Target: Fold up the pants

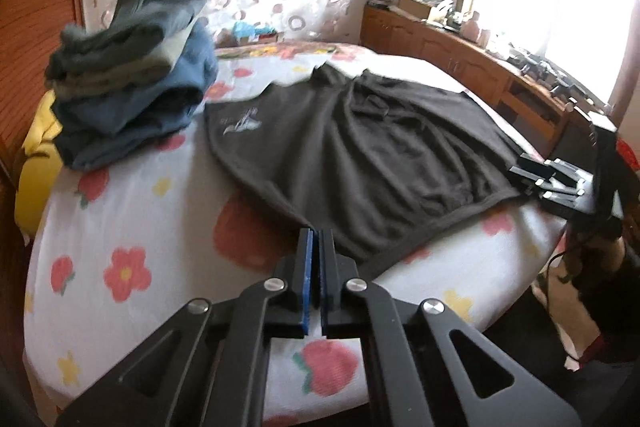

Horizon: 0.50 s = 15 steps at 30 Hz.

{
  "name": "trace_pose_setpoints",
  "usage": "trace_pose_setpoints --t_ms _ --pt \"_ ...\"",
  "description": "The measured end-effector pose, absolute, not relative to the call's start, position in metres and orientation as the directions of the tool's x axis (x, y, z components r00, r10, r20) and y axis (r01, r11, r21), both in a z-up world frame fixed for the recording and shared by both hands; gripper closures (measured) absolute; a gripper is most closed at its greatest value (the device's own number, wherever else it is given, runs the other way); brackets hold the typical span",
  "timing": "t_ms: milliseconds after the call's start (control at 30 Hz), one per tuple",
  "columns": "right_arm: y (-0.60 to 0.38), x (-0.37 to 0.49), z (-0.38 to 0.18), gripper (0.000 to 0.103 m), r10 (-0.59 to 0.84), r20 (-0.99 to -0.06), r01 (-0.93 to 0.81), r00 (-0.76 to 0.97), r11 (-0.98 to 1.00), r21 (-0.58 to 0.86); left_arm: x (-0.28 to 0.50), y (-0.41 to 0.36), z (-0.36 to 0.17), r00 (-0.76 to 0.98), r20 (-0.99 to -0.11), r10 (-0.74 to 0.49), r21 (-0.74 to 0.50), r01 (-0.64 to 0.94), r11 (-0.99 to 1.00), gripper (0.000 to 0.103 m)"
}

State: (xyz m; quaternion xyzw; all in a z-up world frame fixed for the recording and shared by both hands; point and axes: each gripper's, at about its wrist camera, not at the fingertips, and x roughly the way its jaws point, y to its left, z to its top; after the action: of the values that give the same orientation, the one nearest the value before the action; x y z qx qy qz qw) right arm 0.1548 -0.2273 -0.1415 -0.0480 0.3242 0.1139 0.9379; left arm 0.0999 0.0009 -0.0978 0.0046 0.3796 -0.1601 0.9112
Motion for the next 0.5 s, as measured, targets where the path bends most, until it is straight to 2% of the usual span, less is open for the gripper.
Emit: trace_pose_setpoints --t_ms 500 --pt "-0.247 0.147 -0.13 0.047 0.235 -0.65 -0.26 0.723 0.964 0.06 0.128 -0.071 -0.053 0.638 -0.667 -0.384 -0.096 0.438 0.894 0.103"
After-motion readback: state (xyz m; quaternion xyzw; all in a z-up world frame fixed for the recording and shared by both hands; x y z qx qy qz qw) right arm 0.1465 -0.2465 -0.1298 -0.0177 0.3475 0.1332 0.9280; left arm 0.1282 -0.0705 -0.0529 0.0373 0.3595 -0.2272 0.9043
